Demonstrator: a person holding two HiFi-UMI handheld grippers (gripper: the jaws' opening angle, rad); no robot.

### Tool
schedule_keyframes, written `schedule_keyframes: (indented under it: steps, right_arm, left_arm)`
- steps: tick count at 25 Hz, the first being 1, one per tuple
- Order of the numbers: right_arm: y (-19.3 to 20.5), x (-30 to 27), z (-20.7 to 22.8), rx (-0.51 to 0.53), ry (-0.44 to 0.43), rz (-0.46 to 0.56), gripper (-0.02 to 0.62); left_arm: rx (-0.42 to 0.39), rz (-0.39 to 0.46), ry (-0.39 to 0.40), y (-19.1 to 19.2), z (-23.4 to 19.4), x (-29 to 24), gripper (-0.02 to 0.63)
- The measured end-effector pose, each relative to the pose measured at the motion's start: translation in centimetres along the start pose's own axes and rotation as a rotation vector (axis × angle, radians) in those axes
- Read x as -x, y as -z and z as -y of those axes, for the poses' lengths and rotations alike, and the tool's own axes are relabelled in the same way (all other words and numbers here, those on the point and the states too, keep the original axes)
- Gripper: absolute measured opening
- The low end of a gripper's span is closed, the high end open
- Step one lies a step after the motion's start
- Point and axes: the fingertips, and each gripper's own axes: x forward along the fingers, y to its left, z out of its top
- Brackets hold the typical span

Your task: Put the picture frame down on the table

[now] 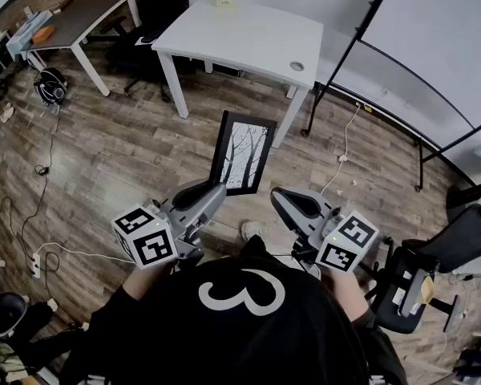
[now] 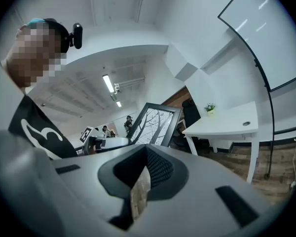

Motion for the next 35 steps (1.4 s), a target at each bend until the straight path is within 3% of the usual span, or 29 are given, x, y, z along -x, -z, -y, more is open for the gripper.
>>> schedule_keyframes:
  steps: [10,16,24,35]
  right_arm:
    - [-1.4,1.1,1.1,0.024,0.015,0.022,0.023]
    - [-1.8,0.1,3.2,0.017,-0.011,0.01,0.023]
    - [-3.6,-1.7,8.3,-0.026,-0.047,0.003,0.023]
    - [-6.6,-3.3,17.0,-0.055,-0.08,-0.009,0.023]
  left_arm:
    - [-0.011,0.007,0.023,-0.9,1.1,-1.3,0.08]
    - [-0.008,0.036,-0.011,-2.0,-0.3,-2.4,0.081]
    - [-0.009,0.03,-0.045,-3.9,-2.7,-6.7,0.08]
    - [0.056,0.031,-0.084,-6.1,-7.0,-14.6,0.08]
